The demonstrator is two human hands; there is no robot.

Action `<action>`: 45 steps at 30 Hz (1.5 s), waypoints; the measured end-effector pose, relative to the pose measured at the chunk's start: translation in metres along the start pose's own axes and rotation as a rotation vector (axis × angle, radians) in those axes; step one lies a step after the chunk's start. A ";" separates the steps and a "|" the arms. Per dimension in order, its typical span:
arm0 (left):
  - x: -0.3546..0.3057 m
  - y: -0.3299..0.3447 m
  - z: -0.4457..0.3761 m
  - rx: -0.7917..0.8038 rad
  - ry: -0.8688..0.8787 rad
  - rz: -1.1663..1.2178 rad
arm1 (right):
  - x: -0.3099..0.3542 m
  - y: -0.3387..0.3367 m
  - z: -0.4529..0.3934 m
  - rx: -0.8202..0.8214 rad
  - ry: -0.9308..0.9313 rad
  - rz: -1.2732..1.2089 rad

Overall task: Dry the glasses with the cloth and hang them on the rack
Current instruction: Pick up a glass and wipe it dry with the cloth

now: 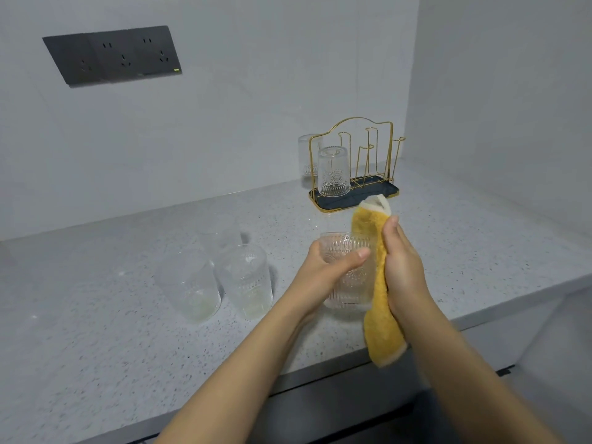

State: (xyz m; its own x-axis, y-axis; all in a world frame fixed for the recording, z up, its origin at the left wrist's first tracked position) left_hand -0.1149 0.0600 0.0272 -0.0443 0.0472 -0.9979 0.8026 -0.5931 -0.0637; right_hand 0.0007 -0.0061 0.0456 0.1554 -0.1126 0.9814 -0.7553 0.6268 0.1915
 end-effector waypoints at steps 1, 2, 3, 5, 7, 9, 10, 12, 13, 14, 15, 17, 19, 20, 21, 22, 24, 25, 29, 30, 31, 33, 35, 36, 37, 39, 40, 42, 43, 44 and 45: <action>0.004 0.000 -0.001 0.010 -0.024 -0.012 | 0.003 0.000 0.002 -0.010 -0.027 -0.002; 0.006 0.000 -0.002 0.020 -0.047 -0.021 | 0.005 0.000 0.003 -0.021 -0.053 0.004; 0.006 0.000 -0.002 0.035 -0.060 -0.034 | 0.007 0.000 0.005 -0.034 -0.082 0.023; 0.003 0.003 -0.003 0.072 -0.063 -0.033 | 0.015 0.001 0.009 -0.071 -0.165 0.079; 0.002 0.007 -0.004 0.135 -0.088 0.057 | 0.023 0.004 0.011 -0.103 -0.268 0.146; 0.000 0.012 -0.005 0.241 -0.103 0.187 | 0.029 0.006 0.010 -0.099 -0.344 0.195; -0.002 0.016 -0.004 0.291 -0.121 0.265 | 0.031 0.008 0.009 -0.080 -0.366 0.211; -0.001 0.020 -0.002 0.356 -0.184 0.379 | 0.032 0.009 0.005 -0.035 -0.392 0.223; -0.001 0.024 0.000 0.392 -0.205 0.423 | 0.034 0.009 0.003 -0.019 -0.407 0.228; 0.000 0.027 0.001 0.414 -0.218 0.465 | 0.035 0.011 0.001 -0.014 -0.426 0.244; 0.000 0.028 0.001 0.412 -0.221 0.491 | 0.036 0.011 0.000 -0.028 -0.447 0.269; 0.001 0.025 0.001 0.383 -0.221 0.513 | 0.039 0.007 -0.005 -0.112 -0.477 0.325; 0.001 0.019 -0.001 0.307 -0.168 0.453 | 0.042 -0.002 -0.012 -0.239 -0.462 0.383; 0.000 0.015 -0.002 0.238 -0.112 0.385 | 0.044 -0.007 -0.015 -0.299 -0.443 0.418; -0.001 0.009 -0.002 0.149 -0.040 0.288 | 0.045 -0.010 -0.019 -0.348 -0.423 0.456; -0.003 0.005 -0.001 0.058 0.035 0.176 | 0.046 -0.013 -0.021 -0.389 -0.404 0.494; -0.008 0.001 0.003 -0.065 0.189 0.013 | 0.046 -0.014 -0.024 -0.429 -0.392 0.550; -0.008 0.000 0.003 -0.099 0.217 -0.014 | 0.045 -0.012 -0.024 -0.426 -0.405 0.564; 0.006 0.012 -0.006 0.024 -0.052 0.423 | 0.044 -0.007 -0.019 -0.353 -0.522 0.478; 0.010 0.019 -0.005 0.089 -0.157 0.584 | 0.045 -0.005 -0.015 -0.328 -0.565 0.442; 0.012 0.023 -0.002 0.148 -0.234 0.668 | 0.046 -0.003 -0.013 -0.307 -0.602 0.424; 0.014 0.026 0.003 0.205 -0.277 0.644 | 0.049 -0.001 -0.010 -0.300 -0.636 0.413; 0.014 0.022 0.001 0.167 -0.218 0.517 | 0.051 -0.005 -0.014 -0.356 -0.601 0.405; 0.010 0.017 0.000 0.103 -0.132 0.417 | 0.052 -0.008 -0.017 -0.390 -0.565 0.423; 0.005 0.010 0.000 0.032 -0.014 0.277 | 0.053 -0.008 -0.020 -0.414 -0.526 0.455; -0.003 0.000 -0.001 -0.100 0.208 -0.047 | 0.050 -0.007 -0.024 -0.427 -0.467 0.517; -0.005 -0.005 0.001 -0.145 0.267 -0.119 | 0.047 -0.006 -0.024 -0.420 -0.455 0.520; -0.005 -0.008 0.000 -0.176 0.275 -0.075 | 0.045 -0.004 -0.023 -0.383 -0.475 0.496; -0.003 -0.005 -0.002 -0.140 0.213 0.037 | 0.045 -0.004 -0.023 -0.363 -0.500 0.475; 0.001 0.001 -0.003 -0.073 0.102 0.194 | 0.044 -0.004 -0.021 -0.345 -0.527 0.452; 0.007 0.009 -0.004 0.006 -0.038 0.365 | 0.044 -0.004 -0.019 -0.329 -0.549 0.431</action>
State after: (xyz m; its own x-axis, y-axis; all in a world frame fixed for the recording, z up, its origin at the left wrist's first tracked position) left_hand -0.1058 0.0580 0.0193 0.2222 -0.1980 -0.9547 0.7660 -0.5704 0.2966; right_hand 0.0228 0.0016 0.0883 -0.5121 -0.1191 0.8506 -0.4360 0.8893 -0.1380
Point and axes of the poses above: each hand's wrist, its own z-axis away from the middle knuckle, its own y-axis out of the palm, x = y × z, the point moved 8 cm from there along -z, towards the middle knuckle, and after that the axes turned 4 degrees about y, right-handed, at the moved point
